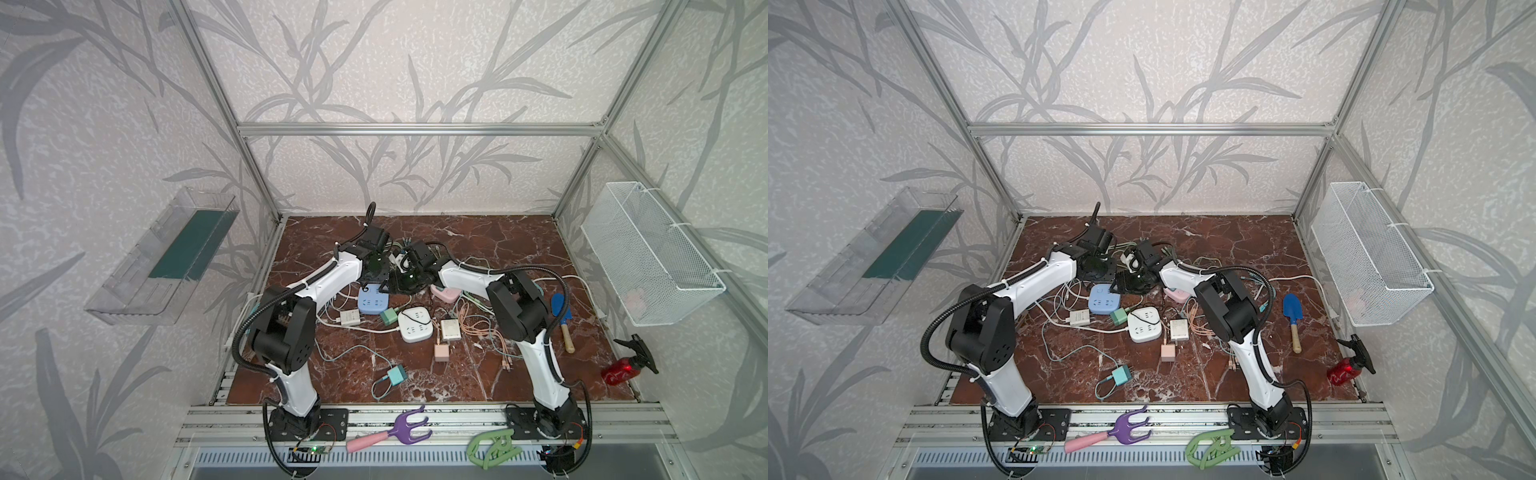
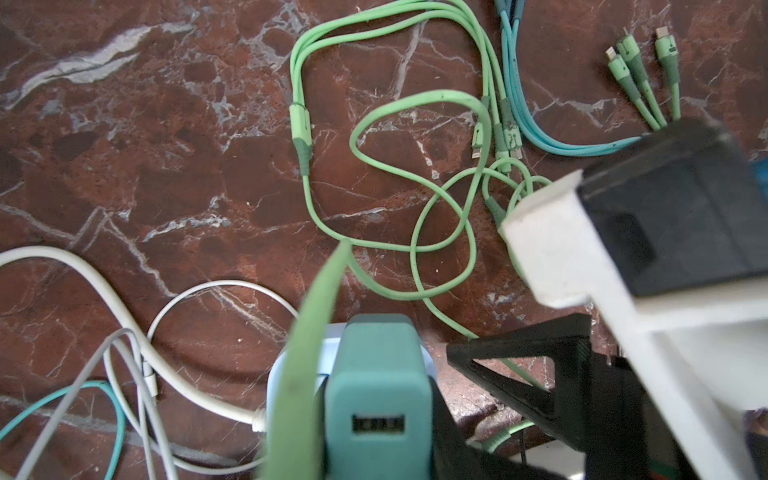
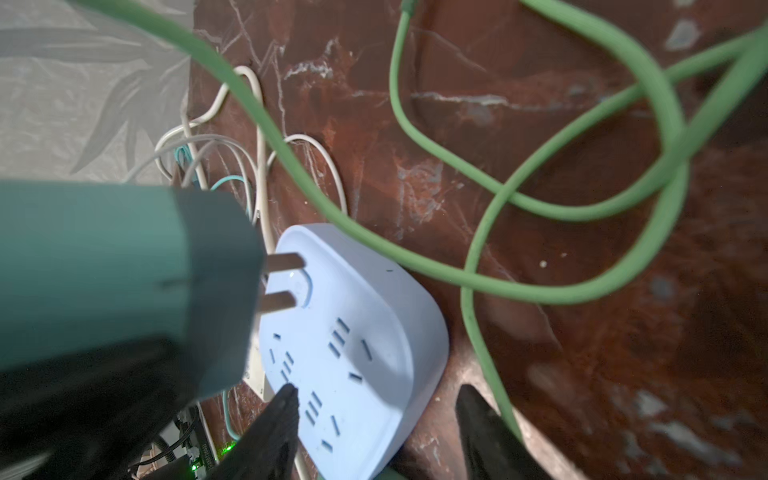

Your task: Pull the plug off the socket

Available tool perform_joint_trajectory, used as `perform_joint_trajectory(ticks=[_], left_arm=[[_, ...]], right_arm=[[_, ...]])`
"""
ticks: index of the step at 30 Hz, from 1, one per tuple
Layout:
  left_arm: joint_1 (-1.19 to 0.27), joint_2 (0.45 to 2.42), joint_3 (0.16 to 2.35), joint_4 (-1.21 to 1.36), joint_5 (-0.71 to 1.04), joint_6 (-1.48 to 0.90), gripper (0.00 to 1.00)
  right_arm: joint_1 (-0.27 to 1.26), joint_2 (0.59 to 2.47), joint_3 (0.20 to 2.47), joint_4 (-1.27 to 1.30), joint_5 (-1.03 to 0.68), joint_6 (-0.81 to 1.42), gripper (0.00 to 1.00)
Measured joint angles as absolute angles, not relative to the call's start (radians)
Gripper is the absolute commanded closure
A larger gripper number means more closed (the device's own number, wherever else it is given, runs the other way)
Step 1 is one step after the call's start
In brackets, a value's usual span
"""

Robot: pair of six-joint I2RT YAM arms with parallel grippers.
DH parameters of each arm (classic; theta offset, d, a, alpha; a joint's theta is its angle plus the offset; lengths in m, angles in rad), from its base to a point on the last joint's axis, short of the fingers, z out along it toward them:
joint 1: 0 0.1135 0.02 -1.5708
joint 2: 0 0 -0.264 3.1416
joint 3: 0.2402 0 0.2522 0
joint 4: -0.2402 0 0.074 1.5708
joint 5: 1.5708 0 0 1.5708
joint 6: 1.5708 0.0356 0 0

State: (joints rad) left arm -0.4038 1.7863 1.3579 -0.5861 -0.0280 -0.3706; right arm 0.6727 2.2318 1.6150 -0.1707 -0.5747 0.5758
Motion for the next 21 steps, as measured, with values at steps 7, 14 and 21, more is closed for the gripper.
perform_joint_trajectory(ticks=[7, 14, 21], left_arm=[[-0.368, 1.803, 1.358, -0.561, 0.041, -0.352, 0.92], [-0.326, 1.819, 1.358, -0.514, 0.141, -0.35, 0.92], [-0.303, 1.868, 1.357, -0.48, 0.241, -0.34, 0.92]], right_arm=[[0.659, 2.15, 1.584, -0.13, -0.593, 0.592, 0.38], [0.641, 2.092, 1.549, -0.089, -0.612, 0.603, 0.39], [0.612, 2.005, 1.443, -0.04, -0.635, 0.613, 0.4]])
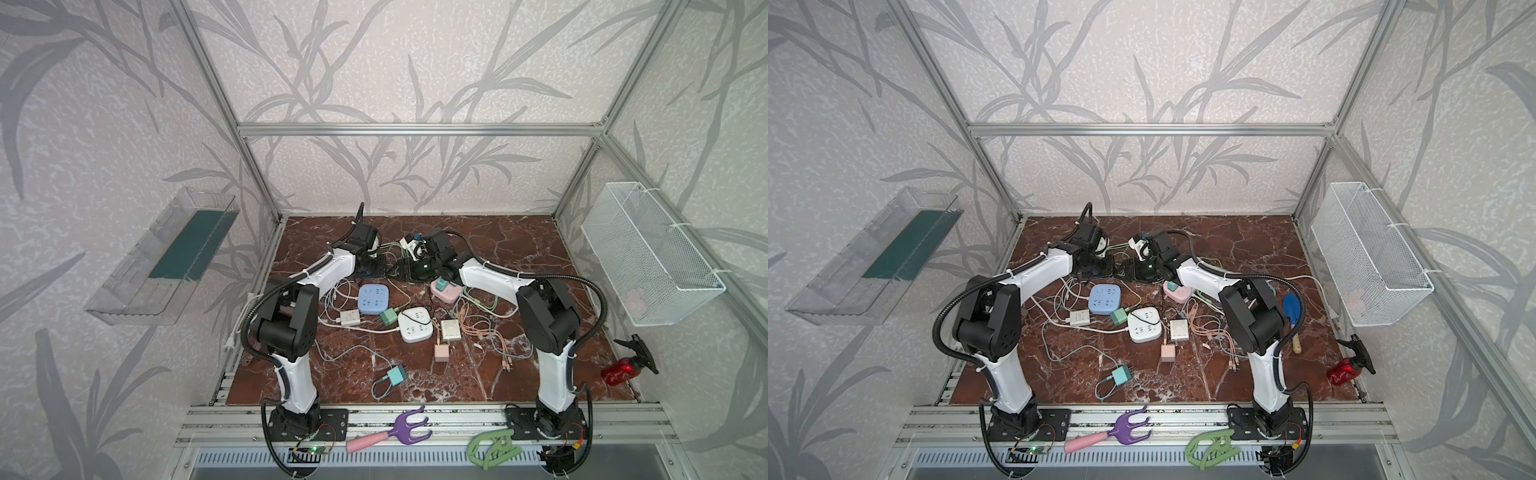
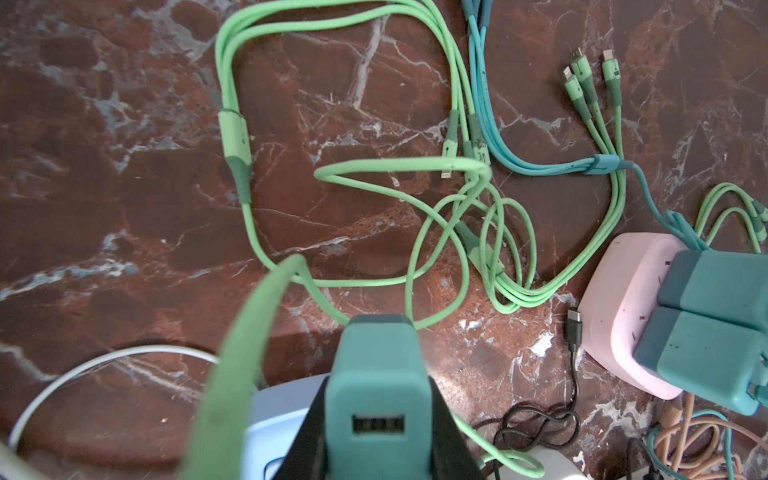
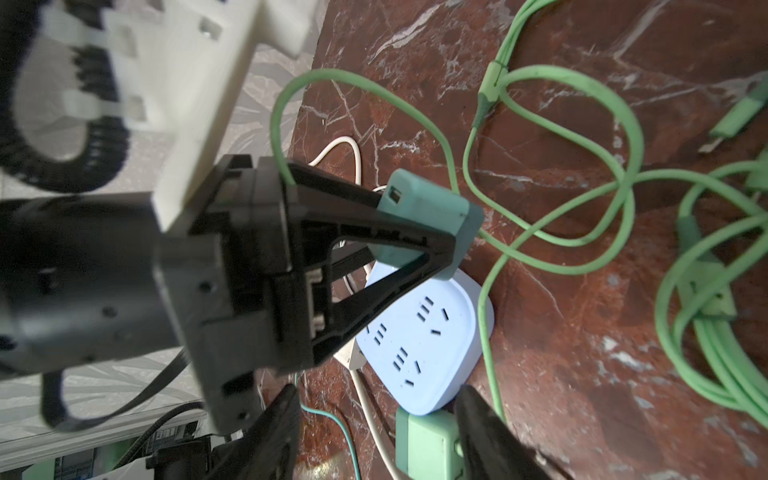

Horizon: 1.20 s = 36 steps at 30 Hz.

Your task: Pull the plug off the socket

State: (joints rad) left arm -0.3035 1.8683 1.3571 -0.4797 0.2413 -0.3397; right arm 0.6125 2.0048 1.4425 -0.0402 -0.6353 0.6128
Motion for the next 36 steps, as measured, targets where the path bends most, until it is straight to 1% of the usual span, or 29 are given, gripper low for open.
perform_joint_trajectory(ticks=[13, 17, 19, 22, 26, 29, 36], left_arm=[[-0.252, 1.888, 1.285, -0.405, 0.364, -0.331, 0.91], [-0.239, 1.903, 1.272, -0.384, 0.384, -0.331, 0.88], [-0.233, 1.905, 1.264, -0.384, 0.39, -0.331, 0.84], [-0.226, 1.906, 1.253, -0.381, 0.395, -0.329, 0.71], [-0.225, 1.906, 1.25, -0.38, 0.395, -0.324, 0.6], [-0.225, 1.906, 1.25, -0.382, 0.393, -0.32, 0.54], [-0.225, 1.905, 1.258, -0.402, 0.37, -0.313, 0.44]], right_arm=[[0.572, 1.9, 1.369, -0.041, -0.637, 0.55, 0.4], [0.564, 1.876, 1.343, -0.053, -0.633, 0.541, 0.4], [0.558, 1.862, 1.329, -0.059, -0.627, 0.532, 0.4], [0.544, 1.833, 1.311, -0.082, -0.611, 0.511, 0.4], [0.53, 1.789, 1.299, -0.12, -0.583, 0.468, 0.39], [0.525, 1.754, 1.287, -0.14, -0.556, 0.435, 0.38], [0.506, 1.647, 1.22, -0.15, -0.505, 0.392, 0.38]])
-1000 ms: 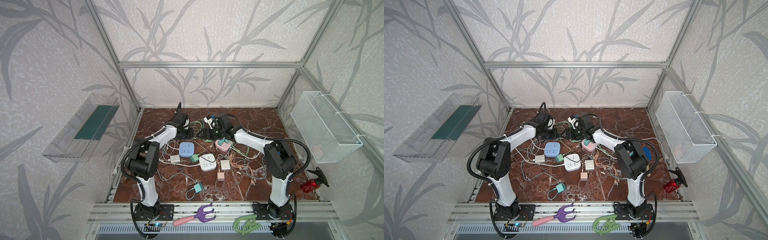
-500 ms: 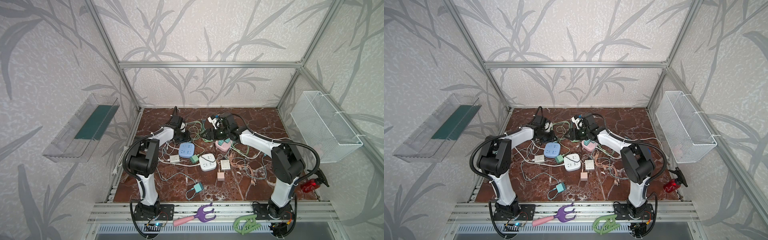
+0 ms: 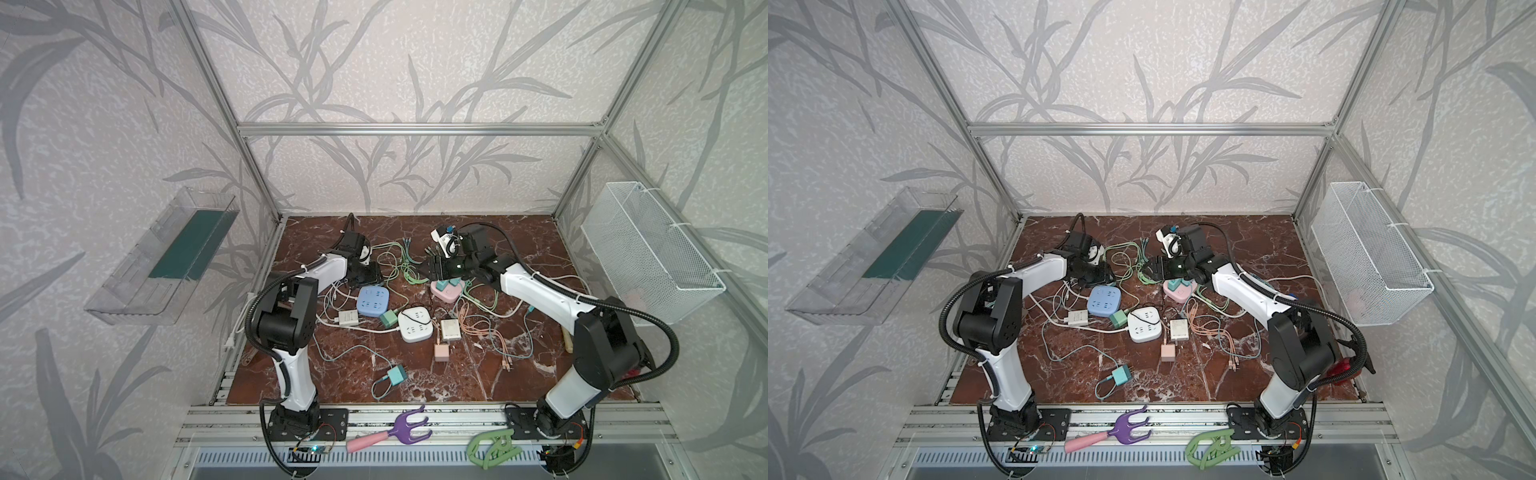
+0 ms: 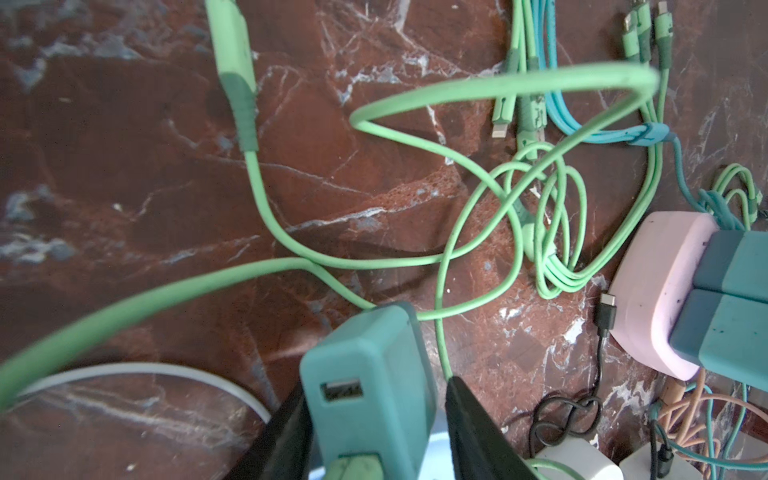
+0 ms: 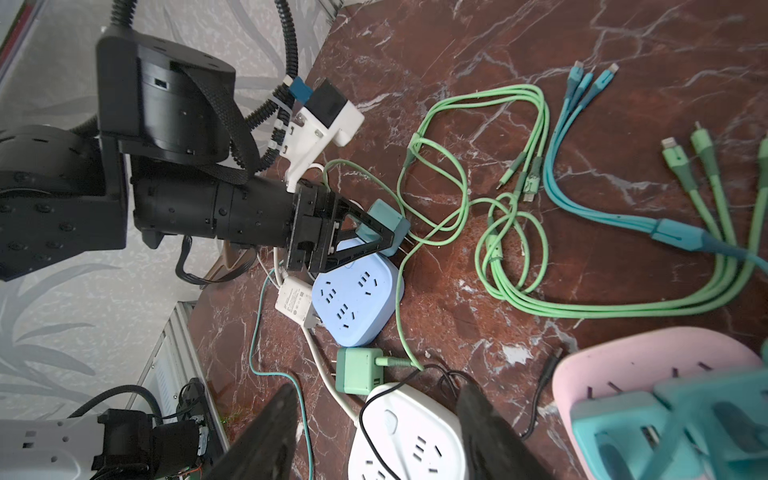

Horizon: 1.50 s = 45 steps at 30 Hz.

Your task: Pull the plug off the socket

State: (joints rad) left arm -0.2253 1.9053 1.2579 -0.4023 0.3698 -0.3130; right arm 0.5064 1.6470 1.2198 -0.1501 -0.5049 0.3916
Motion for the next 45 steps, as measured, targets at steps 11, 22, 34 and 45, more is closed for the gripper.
perform_joint_trajectory(ticks=[11, 22, 34, 45], left_arm=[[-0.224, 1.873, 1.291, -0.506, 0.228, -0.307, 0.37], [-0.224, 1.813, 1.346, -0.612, 0.075, -0.325, 0.31], [-0.317, 1.735, 1.374, -0.628, -0.018, -0.337, 0.17], [-0.574, 1.698, 1.338, -0.448, -0.069, -0.247, 0.01]], right_arm=[[0.401, 1.575, 1.123, -0.155, -0.471, 0.391, 0.37], [0.321, 1.489, 1.038, -0.159, -0.456, 0.389, 0.37], [0.249, 1.412, 0.922, -0.123, -0.426, 0.392, 0.38], [0.175, 1.444, 0.866, -0.109, -0.422, 0.441, 0.48]])
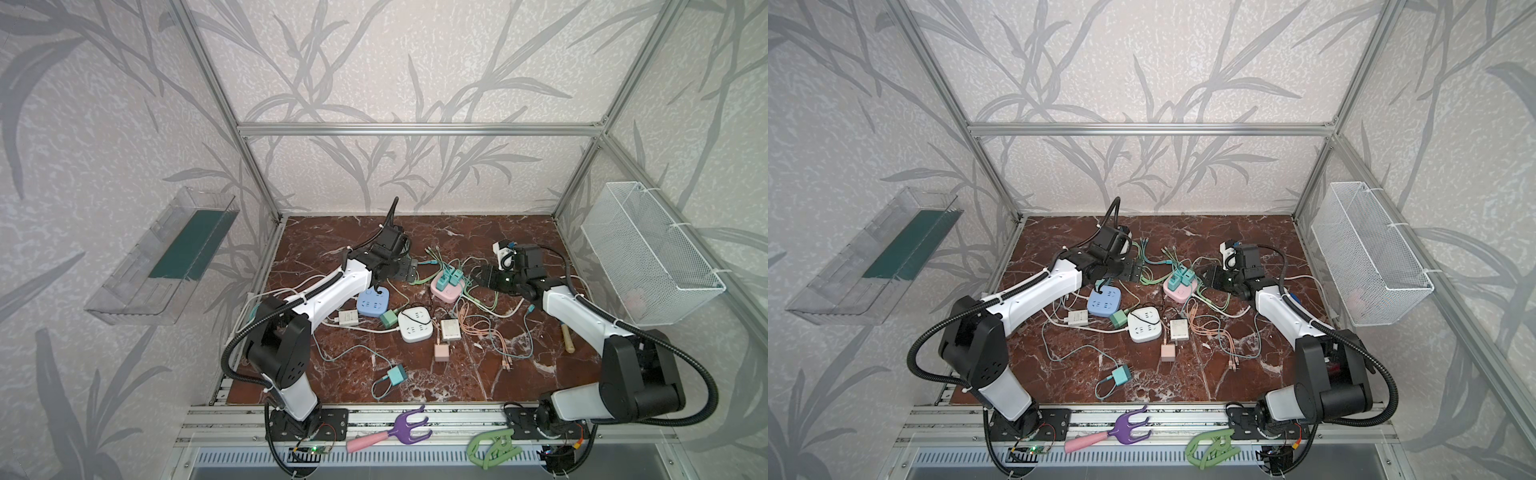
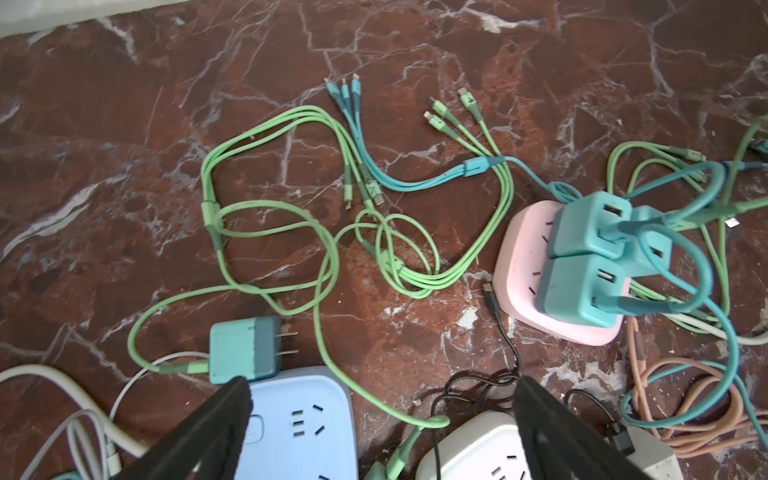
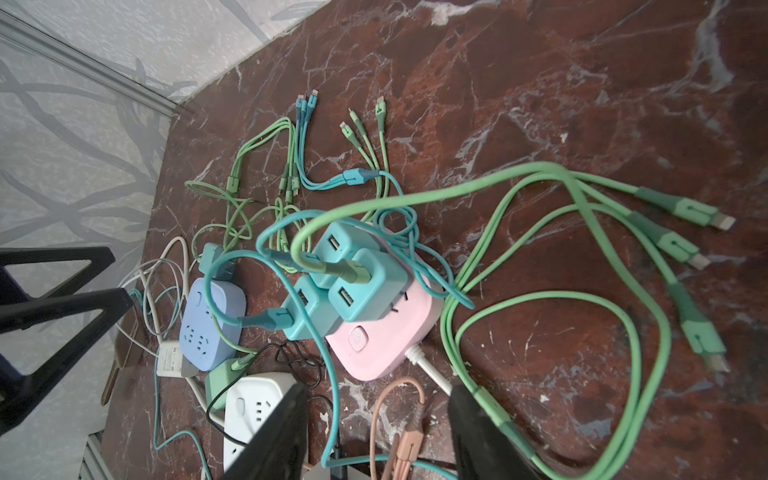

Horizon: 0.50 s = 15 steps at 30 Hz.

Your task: Pull the plug off the socket

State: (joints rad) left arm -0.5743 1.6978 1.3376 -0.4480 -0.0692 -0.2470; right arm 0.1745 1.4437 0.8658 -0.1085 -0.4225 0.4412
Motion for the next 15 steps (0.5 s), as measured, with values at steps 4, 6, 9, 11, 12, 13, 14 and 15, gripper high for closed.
perform_joint_trajectory(ticks=[4, 6, 9, 11, 12, 13, 14, 15], left_arm=[[-0.623, 1.699, 1.319, -0.388, -0.066, -0.226, 0.01], [-0.64, 1.702, 1.319, -0.36, -0.059, -0.216, 0.01], [-0.659, 1.713, 1.319, -0.331, -0.044, -0.202, 0.02], [-0.669, 1.723, 1.319, -0.319, -0.028, -0.192, 0.02], [-0.675, 1.73, 1.319, -0.316, -0.02, -0.187, 0.03], [-0.681, 1.735, 1.319, -0.313, -0.014, -0.181, 0.03], [-0.686, 1.738, 1.319, -0.312, -0.01, -0.176, 0.04], [-0.69, 1.741, 1.319, -0.31, -0.005, -0.172, 0.04]], right_arm=[[0.174, 1.491, 0.866, -0.108, -0.445, 0.451, 0.5], [0.174, 1.515, 0.866, -0.109, -0.456, 0.458, 0.5], [0.174, 1.546, 0.866, -0.108, -0.473, 0.469, 0.51], [0.174, 1.564, 0.866, -0.108, -0.481, 0.474, 0.51], [0.174, 1.575, 0.866, -0.109, -0.484, 0.475, 0.51], [0.174, 1.585, 0.867, -0.109, -0.488, 0.475, 0.51], [0.174, 1.593, 0.867, -0.109, -0.492, 0.476, 0.51], [0.174, 1.6, 0.867, -0.109, -0.496, 0.478, 0.51]])
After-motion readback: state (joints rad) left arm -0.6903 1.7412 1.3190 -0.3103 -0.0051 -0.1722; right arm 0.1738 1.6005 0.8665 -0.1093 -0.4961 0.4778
